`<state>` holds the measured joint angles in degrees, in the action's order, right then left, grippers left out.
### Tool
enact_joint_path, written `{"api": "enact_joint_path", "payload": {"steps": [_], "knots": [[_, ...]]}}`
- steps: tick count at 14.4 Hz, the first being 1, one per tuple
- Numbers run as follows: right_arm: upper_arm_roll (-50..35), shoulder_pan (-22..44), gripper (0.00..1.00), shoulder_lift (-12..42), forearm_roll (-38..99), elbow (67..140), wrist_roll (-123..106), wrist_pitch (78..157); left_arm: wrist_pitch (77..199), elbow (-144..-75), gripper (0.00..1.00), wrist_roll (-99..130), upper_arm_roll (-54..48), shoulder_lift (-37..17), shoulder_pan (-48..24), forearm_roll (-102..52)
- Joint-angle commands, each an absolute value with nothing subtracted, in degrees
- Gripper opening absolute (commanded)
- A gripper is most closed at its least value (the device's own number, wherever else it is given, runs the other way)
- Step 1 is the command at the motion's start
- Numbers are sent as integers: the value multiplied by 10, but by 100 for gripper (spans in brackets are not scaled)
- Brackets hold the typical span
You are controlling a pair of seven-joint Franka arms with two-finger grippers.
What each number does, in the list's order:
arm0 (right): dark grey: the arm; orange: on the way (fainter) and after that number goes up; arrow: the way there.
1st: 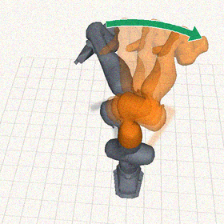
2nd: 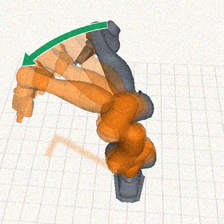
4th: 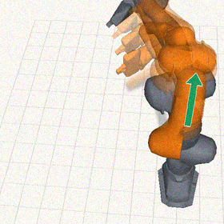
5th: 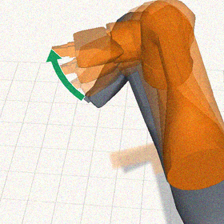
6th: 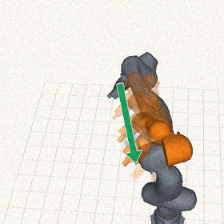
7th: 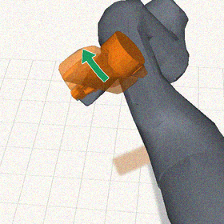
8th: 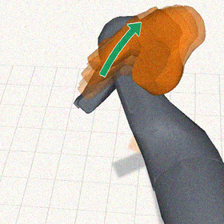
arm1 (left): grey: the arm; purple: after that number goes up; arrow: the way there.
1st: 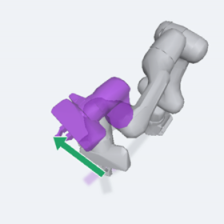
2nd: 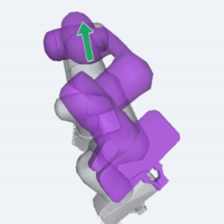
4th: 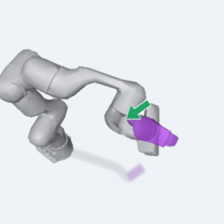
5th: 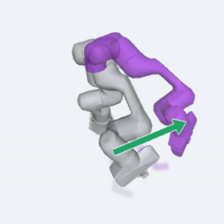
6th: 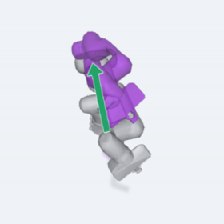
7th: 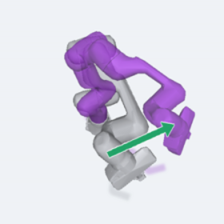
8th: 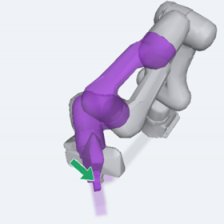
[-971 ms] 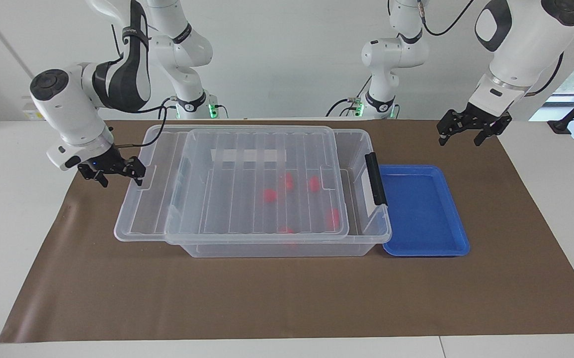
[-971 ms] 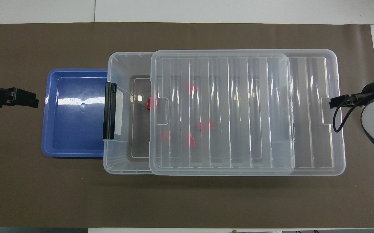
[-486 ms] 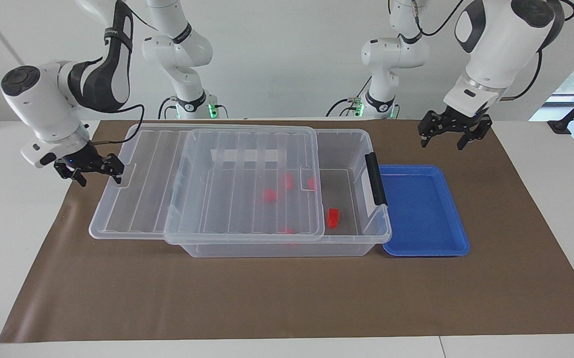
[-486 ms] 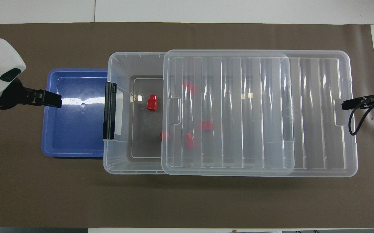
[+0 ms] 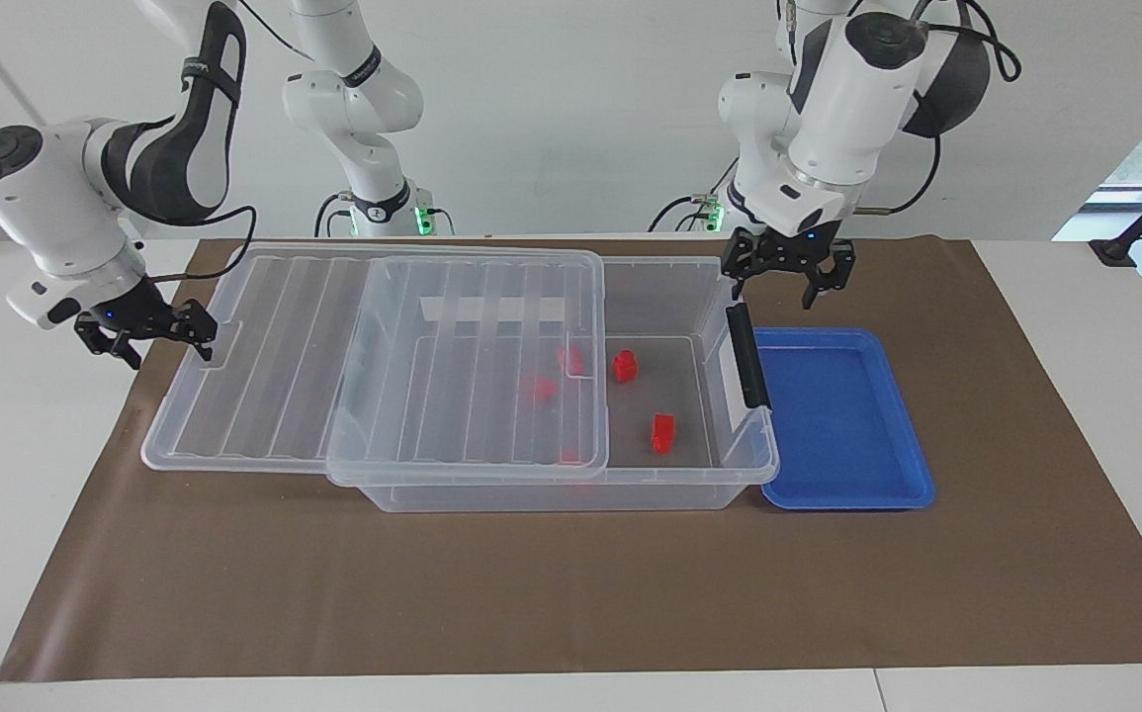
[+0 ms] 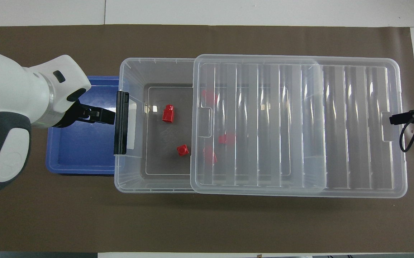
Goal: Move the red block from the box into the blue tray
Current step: 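Reach the left gripper into the opened box toward a red block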
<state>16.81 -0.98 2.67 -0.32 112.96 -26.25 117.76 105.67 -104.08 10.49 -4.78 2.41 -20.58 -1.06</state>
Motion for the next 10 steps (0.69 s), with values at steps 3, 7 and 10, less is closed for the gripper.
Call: {"api": "enact_joint_path", "payload": {"steps": [3,7,10], "knots": [[164,-16,100,25,-1,1136,-274,1187,1139,-1062,100,163,-40,-33,-261,-7],[152,-14,100,33,0,1112,-267,1169,1210,-1067,100,204,-39,-96,-280,-4],[128,-14,100,46,0,1037,-219,1085,1256,-1081,100,207,-39,-121,-281,-4]]}}
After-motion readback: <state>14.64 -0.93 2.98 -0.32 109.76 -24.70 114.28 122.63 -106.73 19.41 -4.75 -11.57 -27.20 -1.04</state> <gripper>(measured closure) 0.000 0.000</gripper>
